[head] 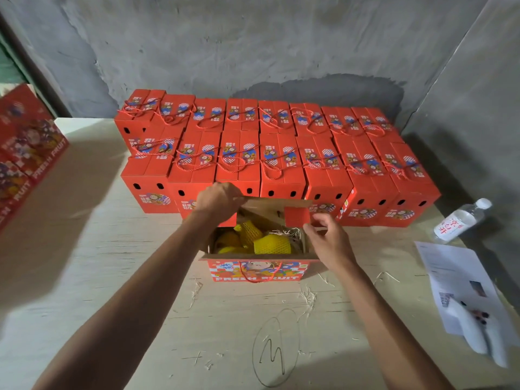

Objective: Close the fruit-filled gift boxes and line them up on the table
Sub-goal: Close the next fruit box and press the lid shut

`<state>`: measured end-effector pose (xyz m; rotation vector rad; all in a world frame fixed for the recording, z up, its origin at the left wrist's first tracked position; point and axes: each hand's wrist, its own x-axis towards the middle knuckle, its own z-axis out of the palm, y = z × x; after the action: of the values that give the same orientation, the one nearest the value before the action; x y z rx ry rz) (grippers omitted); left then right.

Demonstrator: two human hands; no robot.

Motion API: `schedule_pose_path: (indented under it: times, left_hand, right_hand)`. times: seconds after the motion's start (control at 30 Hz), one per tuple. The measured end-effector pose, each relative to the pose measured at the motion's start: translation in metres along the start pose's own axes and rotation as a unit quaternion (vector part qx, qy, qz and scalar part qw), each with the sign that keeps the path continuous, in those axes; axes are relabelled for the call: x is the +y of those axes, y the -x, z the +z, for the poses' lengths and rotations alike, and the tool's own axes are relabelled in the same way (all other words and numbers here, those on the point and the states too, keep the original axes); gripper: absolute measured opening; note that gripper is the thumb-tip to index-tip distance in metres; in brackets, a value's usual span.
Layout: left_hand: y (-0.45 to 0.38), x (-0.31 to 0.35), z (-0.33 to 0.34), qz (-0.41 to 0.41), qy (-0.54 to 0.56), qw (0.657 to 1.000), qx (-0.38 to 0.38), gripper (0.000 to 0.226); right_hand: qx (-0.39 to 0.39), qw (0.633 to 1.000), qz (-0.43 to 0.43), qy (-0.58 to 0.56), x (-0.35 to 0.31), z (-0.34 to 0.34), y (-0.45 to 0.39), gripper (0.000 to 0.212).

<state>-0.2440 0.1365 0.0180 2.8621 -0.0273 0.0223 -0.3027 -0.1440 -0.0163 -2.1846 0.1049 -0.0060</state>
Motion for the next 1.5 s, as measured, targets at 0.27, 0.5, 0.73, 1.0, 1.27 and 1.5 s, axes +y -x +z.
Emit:
schedule_pose_path:
  times: [0.27,0.5,0.73,1.0,1.27,1.5]
  left_hand:
    - [0.021,-0.039,0.004,-0.234,0.090,0.965,0.077,0.072]
    - [0.070,-0.052,0.023,-0.184,0.521,0.833,0.022,0.060]
    - [0.095,-0.075,0.046,-0.042,0.537,0.832,-0.132,0.080]
    - [0.095,-0.048,0.063,-0.097,0.509,0.854,0.050,0.067]
    - [0.082,-0.035,0.095,-0.002,0.090,0.964,0.249,0.043]
    - [0.067,-0.031,0.107,0.029,0.079,0.968,0.237,0.025]
  right_hand:
    - [-0.144,0.989,0.025,0.003,0.013,-0.003,-0.012,0.044]
    - [-0.237,0.971,0.022,0.017,0.021,-0.010,-0.026,0.053]
    - [-0.286,0.958,-0.023,-0.024,0.027,-0.025,-0.011,0.064]
    - [0.026,0.998,-0.042,-0.049,0.037,0.021,-0.008,0.054]
    - [0.102,0.952,-0.236,0.165,0.045,0.040,-0.028,0.046]
    - [0.142,0.953,-0.226,0.146,0.049,0.054,-0.037,0.025]
